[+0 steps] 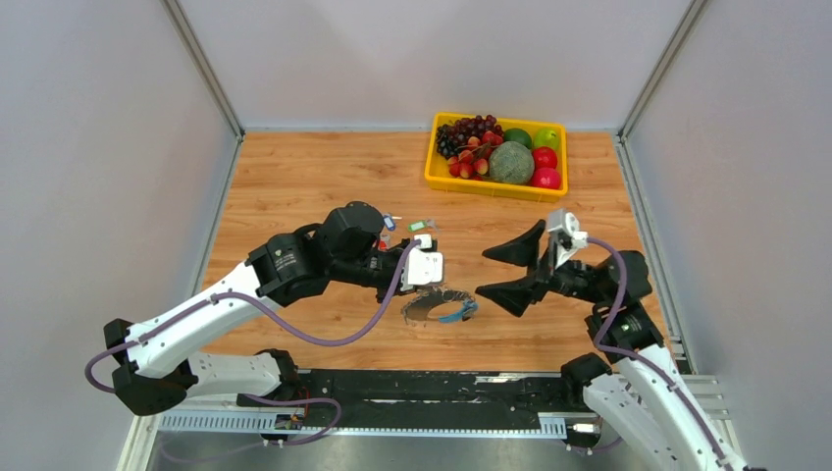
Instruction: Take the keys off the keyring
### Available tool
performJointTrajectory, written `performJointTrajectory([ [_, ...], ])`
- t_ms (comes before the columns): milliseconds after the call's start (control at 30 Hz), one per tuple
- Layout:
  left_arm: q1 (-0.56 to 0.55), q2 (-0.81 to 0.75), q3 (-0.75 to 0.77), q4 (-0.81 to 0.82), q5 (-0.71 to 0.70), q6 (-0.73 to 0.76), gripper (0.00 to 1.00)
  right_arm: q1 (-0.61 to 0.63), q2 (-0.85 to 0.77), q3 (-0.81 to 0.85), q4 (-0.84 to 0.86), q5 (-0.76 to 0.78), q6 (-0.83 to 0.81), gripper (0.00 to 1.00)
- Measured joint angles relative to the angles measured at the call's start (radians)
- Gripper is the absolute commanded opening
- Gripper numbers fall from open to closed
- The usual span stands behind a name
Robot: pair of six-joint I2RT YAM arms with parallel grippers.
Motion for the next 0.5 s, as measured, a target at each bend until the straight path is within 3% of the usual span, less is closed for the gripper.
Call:
performJointTrajectory([
  [300,-0.001,0.025,0.060,-0.116,-0.064,0.117,0.00,0.401,0.275,0.071,-0.056,0.175,-0.288,0.77],
  [500,-0.001,0.016,0.066,-0.165,-0.092,0.138,0.00,0.513,0.406,0.137,-0.065,0.277,-0.404,0.70],
])
